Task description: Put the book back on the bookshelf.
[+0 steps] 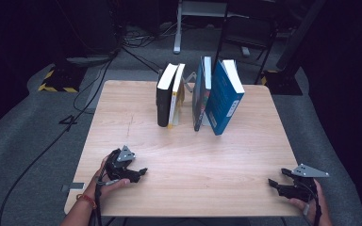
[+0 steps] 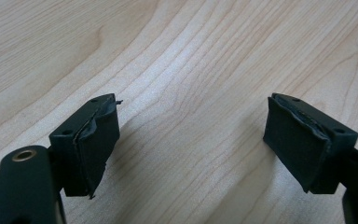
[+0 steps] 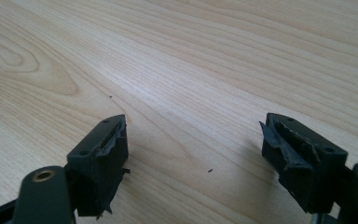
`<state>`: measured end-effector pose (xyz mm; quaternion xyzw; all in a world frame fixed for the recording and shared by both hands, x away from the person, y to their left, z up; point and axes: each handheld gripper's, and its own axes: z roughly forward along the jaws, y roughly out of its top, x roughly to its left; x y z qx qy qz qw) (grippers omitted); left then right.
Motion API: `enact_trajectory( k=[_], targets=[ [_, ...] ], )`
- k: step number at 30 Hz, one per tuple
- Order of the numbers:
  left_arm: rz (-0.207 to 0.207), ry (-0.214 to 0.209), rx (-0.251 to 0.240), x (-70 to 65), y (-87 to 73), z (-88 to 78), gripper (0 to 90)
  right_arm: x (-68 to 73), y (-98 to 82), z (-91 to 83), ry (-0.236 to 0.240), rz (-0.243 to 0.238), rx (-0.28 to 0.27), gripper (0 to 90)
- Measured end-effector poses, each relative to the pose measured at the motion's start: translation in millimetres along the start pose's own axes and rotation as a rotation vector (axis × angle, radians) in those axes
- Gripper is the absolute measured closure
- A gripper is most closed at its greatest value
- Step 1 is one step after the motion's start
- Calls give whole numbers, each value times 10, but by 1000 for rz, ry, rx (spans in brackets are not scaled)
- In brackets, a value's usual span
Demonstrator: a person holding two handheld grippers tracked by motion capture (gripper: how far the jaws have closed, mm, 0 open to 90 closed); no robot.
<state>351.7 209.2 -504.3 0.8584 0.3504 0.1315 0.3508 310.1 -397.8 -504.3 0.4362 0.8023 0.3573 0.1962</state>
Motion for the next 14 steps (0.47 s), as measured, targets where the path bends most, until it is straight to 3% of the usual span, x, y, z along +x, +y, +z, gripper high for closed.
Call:
enact_trajectory(
  k=[14],
  targets=[
    [6, -5, 0, 8, 6, 6, 176, 0, 0, 0, 0, 0, 0, 229]
  ],
)
